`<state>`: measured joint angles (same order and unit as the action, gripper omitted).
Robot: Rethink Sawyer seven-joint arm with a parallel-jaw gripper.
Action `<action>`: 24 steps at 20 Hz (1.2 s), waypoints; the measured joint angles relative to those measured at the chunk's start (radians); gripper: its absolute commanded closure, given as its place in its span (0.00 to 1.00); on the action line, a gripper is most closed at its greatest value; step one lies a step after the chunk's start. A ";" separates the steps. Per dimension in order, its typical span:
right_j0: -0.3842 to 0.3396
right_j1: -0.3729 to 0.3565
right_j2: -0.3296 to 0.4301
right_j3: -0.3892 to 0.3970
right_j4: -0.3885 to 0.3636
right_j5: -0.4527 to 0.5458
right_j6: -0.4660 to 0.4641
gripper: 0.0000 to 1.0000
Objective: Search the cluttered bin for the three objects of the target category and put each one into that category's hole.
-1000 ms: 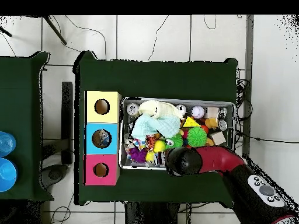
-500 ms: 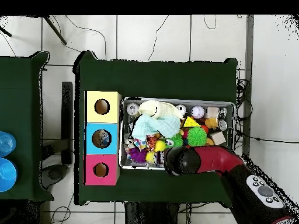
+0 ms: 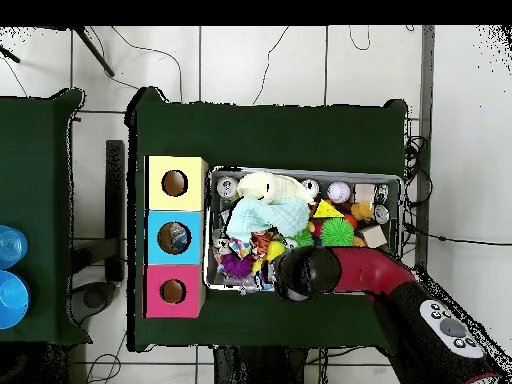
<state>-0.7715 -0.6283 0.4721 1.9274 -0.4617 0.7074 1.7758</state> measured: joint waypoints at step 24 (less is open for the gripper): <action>0.140 -0.144 -0.051 0.012 0.233 0.112 0.008 1.00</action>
<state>-0.6316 -0.7719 0.4206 1.9394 -0.2289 0.8195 1.7840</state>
